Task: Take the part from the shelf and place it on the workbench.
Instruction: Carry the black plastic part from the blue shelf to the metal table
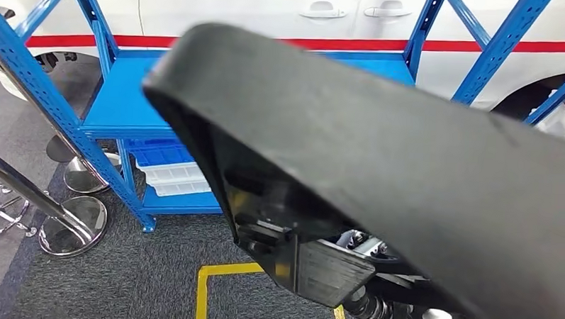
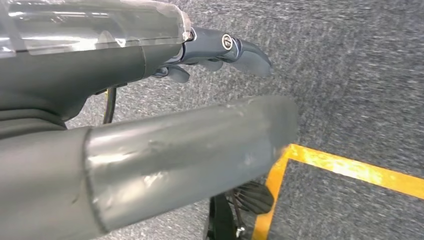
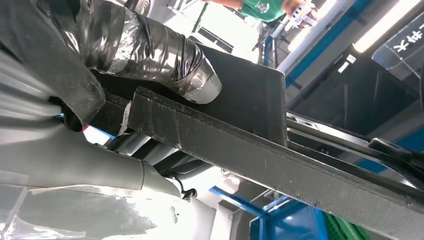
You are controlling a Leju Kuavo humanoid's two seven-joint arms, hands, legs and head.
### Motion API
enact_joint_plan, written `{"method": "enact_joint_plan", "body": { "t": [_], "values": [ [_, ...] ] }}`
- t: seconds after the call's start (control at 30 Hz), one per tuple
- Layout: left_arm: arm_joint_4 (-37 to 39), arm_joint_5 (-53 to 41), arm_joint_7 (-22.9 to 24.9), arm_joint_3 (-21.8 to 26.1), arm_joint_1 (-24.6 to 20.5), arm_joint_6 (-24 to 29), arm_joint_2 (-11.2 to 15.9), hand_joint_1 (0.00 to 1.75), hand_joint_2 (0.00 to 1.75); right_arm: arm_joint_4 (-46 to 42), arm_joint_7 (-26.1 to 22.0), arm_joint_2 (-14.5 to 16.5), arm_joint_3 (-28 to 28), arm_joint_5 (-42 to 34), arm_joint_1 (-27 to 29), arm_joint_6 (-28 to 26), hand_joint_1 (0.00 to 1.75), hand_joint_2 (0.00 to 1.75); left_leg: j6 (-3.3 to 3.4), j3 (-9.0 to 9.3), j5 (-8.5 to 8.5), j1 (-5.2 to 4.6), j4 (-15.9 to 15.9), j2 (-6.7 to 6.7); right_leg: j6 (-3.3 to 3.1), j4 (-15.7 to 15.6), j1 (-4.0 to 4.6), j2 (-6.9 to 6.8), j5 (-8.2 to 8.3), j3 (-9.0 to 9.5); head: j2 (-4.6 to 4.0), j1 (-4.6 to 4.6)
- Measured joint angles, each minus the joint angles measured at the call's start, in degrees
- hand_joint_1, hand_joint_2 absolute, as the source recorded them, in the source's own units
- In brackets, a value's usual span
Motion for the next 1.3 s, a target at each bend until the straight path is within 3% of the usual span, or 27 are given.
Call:
{"method": "enact_joint_plan", "body": {
  "t": [0.03,0.07,0.1,0.13,0.17,0.23,0.3,0.33,0.4,0.43,0.5,0.57,0.6,0.63,0.7,0.73,0.8,0.83,0.9,0.93,0.97,1.03,1.07,1.1,1.17,1.23,1.3],
  "values": [
    [0.0,0.11,0.03,0.01,0.01,0.02,-0.01,0.0,0.0,0.08,0.02,0.0,0.05,0.01,0.02,0.01,1.75,1.75,0.22,-0.77,0.58,-0.1,0.11,0.09,0.17,3.93,-0.04,0.01,-2.54,-1.08,0.0,0.0],
    [0.0,0.21,0.05,0.01,0.03,0.06,-0.01,0.0,0.0,0.14,0.02,-0.01,0.11,0.01,0.04,0.01,1.75,1.75,0.24,-1.59,1.14,-0.19,0.29,0.14,0.31,7.33,-0.07,0.01,-3.85,-1.77,0.0,0.0],
    [0.01,0.29,0.07,0.02,0.04,0.13,-0.02,0.0,0.0,0.18,0.02,-0.01,0.16,0.01,0.08,0.01,1.75,1.75,0.21,-2.44,1.66,-0.26,0.5,0.18,0.37,9.41,-0.08,0.01,-3.85,-1.79,0.0,0.0],
    [0.01,0.35,0.08,0.04,0.05,0.22,-0.02,0.0,0.0,0.19,0.02,-0.02,0.22,0.01,0.11,-0.01,1.75,1.75,0.14,-3.34,2.14,-0.31,0.76,0.2,0.33,9.51,-0.08,0.01,-2.69,-0.83,0.0,0.0],
    [0.01,0.39,0.13,0.07,0.05,0.35,-0.02,0.0,0.0,0.2,0.02,-0.02,0.27,0.01,0.13,-0.05,1.75,1.75,0.03,-4.17,2.58,-0.35,1.04,0.19,0.17,7.49,-0.06,0.01,-0.99,1.21,0.0,0.0],
    [0.01,0.44,0.3,0.15,0.08,0.65,-0.06,0.0,0.0,0.2,0.03,-0.03,0.33,0.04,0.14,-0.31,1.75,1.75,-0.27,-5.39,3.38,-0.48,1.53,0.13,-0.59,-0.72,0.18,0.0,0.82,7.34,0.0,-0.01],
    [0.01,0.42,0.48,0.21,0.23,0.84,-0.13,0.0,0.0,0.19,0.04,-0.04,0.31,0.09,0.19,-0.84,1.75,1.75,-0.86,-5.97,4.21,-0.52,1.68,0.1,-1.29,-7.31,0.56,-0.04,0.21,11.51,0.0,-0.02],
    [0.01,0.41,0.53,0.24,0.3,0.89,-0.15,0.0,0.0,0.18,0.04,-0.05,0.27,0.1,0.25,-1.07,1.75,1.75,-1.23,-6.12,4.66,-0.49,1.62,0.1,-1.51,-8.61,0.73,-0.05,-0.07,12.03,0.0,-0.02],
    [0.01,0.39,0.59,0.28,0.44,0.95,-0.16,0.0,0.0,0.18,0.04,-0.07,0.23,0.13,0.38,-1.27,1.75,1.75,-1.98,-6.49,4.84,-0.34,1.62,0.07,-2.19,-9.09,0.64,-0.15,0.86,11.47,0.0,-0.02],
    [0.01,0.38,0.6,0.28,0.5,0.99,-0.16,0.0,0.0,0.18,0.04,-0.07,0.22,0.15,0.41,-1.3,1.75,1.75,-2.28,-6.94,3.64,-0.3,2.44,0.0,-2.67,-9.27,0.51,-0.26,1.51,10.97,0.0,-0.02],
    [0.01,0.33,0.61,0.29,0.58,1.03,-0.14,0.0,0.0,0.19,0.04,-0.07,0.23,0.16,0.49,-1.34,1.75,1.75,-2.77,-8.57,-1.45,-0.16,7.07,-0.15,-3.37,-9.38,0.37,-0.47,2.82,9.51,0.0,-0.02],
    [0.01,0.26,0.57,0.29,0.6,0.97,-0.1,0.0,0.0,0.2,0.01,-0.07,0.23,0.14,0.67,-1.38,1.75,1.75,-3.22,-10.25,-5.99,-0.09,14.3,-0.16,-3.51,-8.94,0.4,-0.48,4.02,7.54,0.0,-0.02],
    [0.01,0.21,0.52,0.29,0.59,0.9,-0.1,0.0,0.0,0.2,-0.01,-0.07,0.23,0.11,0.75,-1.39,1.75,1.75,-3.41,-10.36,-6.26,-0.04,16.88,-0.16,-3.44,-8.61,0.4,-0.48,4.63,6.44,0.0,-0.02],
    [0.01,0.17,0.43,0.29,0.59,0.8,-0.1,0.0,0.0,0.2,-0.04,-0.07,0.23,0.09,0.8,-1.4,1.75,1.75,-3.56,-9.72,-5.21,0.03,17.89,-0.16,-3.31,-8.2,0.38,-0.49,5.19,5.31,0.0,-0.02],
    [0.01,0.1,0.19,0.3,0.54,0.68,-0.09,0.0,0.0,0.2,-0.06,-0.07,0.23,0.07,0.9,-1.41,1.75,1.75,-3.71,-5.71,-1.78,0.24,14.17,-0.18,-2.92,-7.2,0.26,-0.46,6.11,3.17,0.0,-0.03],
    [0.0,0.07,0.09,0.31,0.45,0.66,-0.08,0.0,0.0,0.18,-0.07,-0.07,0.23,0.07,0.95,-1.41,1.75,1.75,-3.69,-2.67,-1.44,0.27,10.12,-0.26,-2.62,-6.7,0.25,-0.44,6.49,2.3,0.0,-0.04],
    [0.0,-0.03,0.02,0.31,0.32,0.66,-0.08,0.0,0.0,0.15,-0.08,-0.07,0.22,0.1,1.03,-1.4,1.75,1.75,-3.16,2.01,-2.7,0.07,2.77,-0.57,-1.92,-6.21,0.28,-0.47,7.37,1.41,0.0,-0.03],
    [-0.01,-0.12,0.01,0.31,0.28,0.66,-0.08,0.0,0.0,0.14,-0.11,-0.07,0.21,0.13,1.08,-1.4,1.75,1.75,-2.73,2.89,-3.38,-0.13,0.88,-0.7,-1.55,-6.36,0.29,-0.5,7.94,1.31,0.0,-0.02],
    [0.0,-0.31,0.01,0.34,0.32,0.67,-0.05,0.0,0.0,0.14,-0.18,-0.08,0.18,0.18,1.13,-1.4,1.75,1.75,-1.66,2.26,-2.68,-0.11,0.19,-0.61,-0.8,-6.73,0.26,-0.46,8.76,1.1,0.0,-0.01],
    [0.0,-0.37,0.01,0.36,0.32,0.68,-0.04,0.0,0.0,0.13,-0.2,-0.08,0.15,0.2,1.16,-1.42,1.75,1.75,-1.1,1.74,-2.16,-0.02,0.1,-0.49,-0.49,-6.27,0.21,-0.34,7.99,0.7,0.0,-0.01],
    [0.01,-0.4,0.0,0.37,0.33,0.67,-0.04,0.0,0.0,0.13,-0.2,-0.09,0.13,0.28,1.19,-1.46,1.75,1.75,-0.62,1.14,-1.61,0.1,-0.02,-0.31,-0.24,-4.82,0.16,-0.23,6.1,0.06,0.0,-0.01],
    [0.01,-0.49,0.04,0.39,0.35,0.61,-0.04,0.0,0.0,0.13,-0.18,-0.09,0.09,0.69,1.27,-1.73,1.75,1.75,-0.02,-0.11,-0.62,0.03,-0.01,-0.06,0.13,1.18,0.01,-0.09,0.45,-1.71,0.0,0.0],
    [0.01,-0.54,0.1,0.4,0.37,0.57,-0.04,0.0,0.0,0.16,-0.12,-0.09,0.09,1.0,1.31,-1.89,1.75,1.75,0.05,-0.69,-0.1,-0.07,0.03,0.02,0.28,4.91,-0.02,-0.08,-1.55,-2.56,0.0,0.0],
    [0.01,-0.58,0.16,0.43,0.37,0.56,-0.05,0.0,0.0,0.2,-0.04,-0.09,0.08,1.27,1.37,-2.03,1.75,1.75,0.06,-1.28,0.4,-0.16,0.1,0.06,0.36,7.9,-0.04,-0.08,-2.12,-3.0,0.0,0.0],
    [0.01,-0.67,0.31,0.52,0.37,0.59,-0.07,0.0,0.0,0.36,0.19,-0.1,0.08,1.47,1.46,-2.12,1.75,1.75,0.02,-2.41,1.22,-0.33,0.35,0.48,0.2,8.76,-0.03,-0.16,0.11,-1.44,0.0,0.0],
    [0.01,-0.87,0.5,0.62,0.44,0.61,-0.12,0.0,0.0,0.54,0.46,-0.11,0.08,1.22,1.41,-2.07,1.75,1.75,-0.13,-3.16,1.71,-0.51,0.68,1.04,-0.5,1.85,0.29,-1.32,2.31,3.98,0.0,0.0],
    [0.01,-1.19,0.82,0.67,0.56,0.66,-0.25,0.0,0.0,0.66,0.71,-0.1,0.1,0.91,1.12,-1.91,1.75,1.75,-0.54,-3.46,2.02,-0.72,0.96,1.62,-1.37,-5.56,0.92,-2.99,1.84,8.79,0.0,-0.01]
  ]
}}
